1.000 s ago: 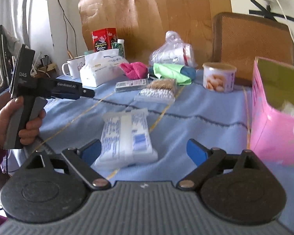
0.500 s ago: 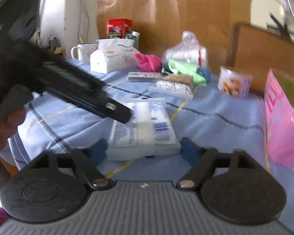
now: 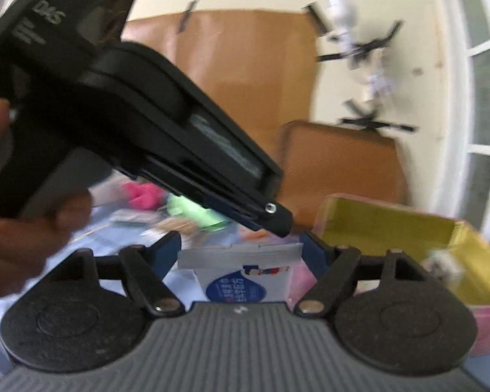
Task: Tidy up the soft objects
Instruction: 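Carry the wet-wipes packet over the pink tin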
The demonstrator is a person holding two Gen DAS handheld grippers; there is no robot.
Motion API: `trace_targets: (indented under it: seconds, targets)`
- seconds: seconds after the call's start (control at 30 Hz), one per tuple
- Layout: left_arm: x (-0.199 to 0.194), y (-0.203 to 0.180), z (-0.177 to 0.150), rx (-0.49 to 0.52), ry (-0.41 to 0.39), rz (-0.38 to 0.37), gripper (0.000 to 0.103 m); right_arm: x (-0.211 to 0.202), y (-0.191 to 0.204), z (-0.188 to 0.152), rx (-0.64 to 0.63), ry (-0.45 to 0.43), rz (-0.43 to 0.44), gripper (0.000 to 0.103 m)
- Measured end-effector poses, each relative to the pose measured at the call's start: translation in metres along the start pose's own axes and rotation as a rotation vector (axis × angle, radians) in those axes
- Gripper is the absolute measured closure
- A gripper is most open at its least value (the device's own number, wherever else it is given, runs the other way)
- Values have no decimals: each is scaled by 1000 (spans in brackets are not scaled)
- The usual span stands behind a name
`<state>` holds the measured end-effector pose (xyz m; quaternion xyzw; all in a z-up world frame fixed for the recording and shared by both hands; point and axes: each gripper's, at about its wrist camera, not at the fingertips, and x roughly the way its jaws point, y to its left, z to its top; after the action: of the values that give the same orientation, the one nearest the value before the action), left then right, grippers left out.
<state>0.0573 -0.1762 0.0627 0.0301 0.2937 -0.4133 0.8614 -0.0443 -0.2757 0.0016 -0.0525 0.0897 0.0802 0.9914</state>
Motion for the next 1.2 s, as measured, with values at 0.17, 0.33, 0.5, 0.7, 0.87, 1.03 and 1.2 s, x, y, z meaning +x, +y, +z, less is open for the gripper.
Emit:
trace_targets:
  seconds: [0.17,0.33,0.5,0.7,0.87,1.03,1.2]
  targets:
    - [15,3,26,-81,-25,-41,80,7,-48,13,47,-18,-89,69]
    - [-1,34,22,-147,-49,80,75,14,-86,18,196,-6,-11,67]
    - [-18,64,-22,-246,38,93,73,-11,-65,-13,187,26,97,63]
    - [-2,68,-74,-280,251,13,49,-41,-41,-69,152,256,139,28]
    - [20,44,-86,-169,255,-41,31,-34,-26,-74,98,281,99,28]
    - [7,33,-89,-99,235,55,44,-3,4,-58,38,282,117,39]
    - [-33,42,-59,-149,122,71,44,-5,22,-34,-6,151,132,40]
